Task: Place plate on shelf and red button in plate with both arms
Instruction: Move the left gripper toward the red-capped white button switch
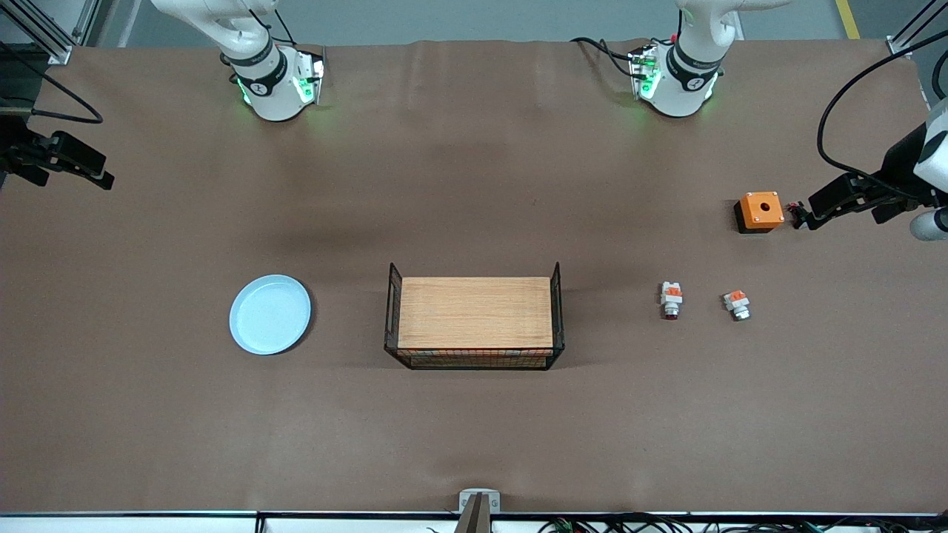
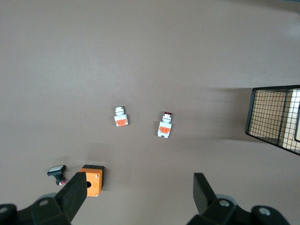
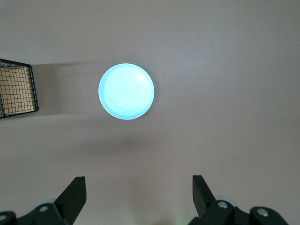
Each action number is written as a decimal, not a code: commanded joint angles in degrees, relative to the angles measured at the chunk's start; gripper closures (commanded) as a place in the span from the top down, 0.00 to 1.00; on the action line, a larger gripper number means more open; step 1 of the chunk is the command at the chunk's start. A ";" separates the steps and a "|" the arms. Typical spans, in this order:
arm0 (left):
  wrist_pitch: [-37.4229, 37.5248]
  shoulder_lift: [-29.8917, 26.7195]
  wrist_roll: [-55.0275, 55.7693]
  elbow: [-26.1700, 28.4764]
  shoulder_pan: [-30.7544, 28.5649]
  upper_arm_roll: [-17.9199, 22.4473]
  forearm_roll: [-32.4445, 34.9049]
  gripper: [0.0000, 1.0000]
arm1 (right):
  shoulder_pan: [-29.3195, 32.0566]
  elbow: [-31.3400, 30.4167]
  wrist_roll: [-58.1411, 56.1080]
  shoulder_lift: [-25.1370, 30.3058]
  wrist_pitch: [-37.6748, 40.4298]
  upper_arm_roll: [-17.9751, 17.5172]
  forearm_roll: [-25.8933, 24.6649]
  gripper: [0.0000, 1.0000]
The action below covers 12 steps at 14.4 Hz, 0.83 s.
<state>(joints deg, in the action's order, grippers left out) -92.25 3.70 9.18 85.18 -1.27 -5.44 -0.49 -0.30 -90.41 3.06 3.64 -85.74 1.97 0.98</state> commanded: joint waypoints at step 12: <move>0.49 5.60 1.37 -0.54 1.36 -0.27 -1.35 1.00 | -0.85 -2.05 -1.31 2.07 -0.22 0.67 -0.10 1.00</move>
<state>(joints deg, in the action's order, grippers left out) -92.25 6.50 9.86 85.41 -0.26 -5.75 -0.56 -0.48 -91.16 2.25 4.23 -85.93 1.99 0.96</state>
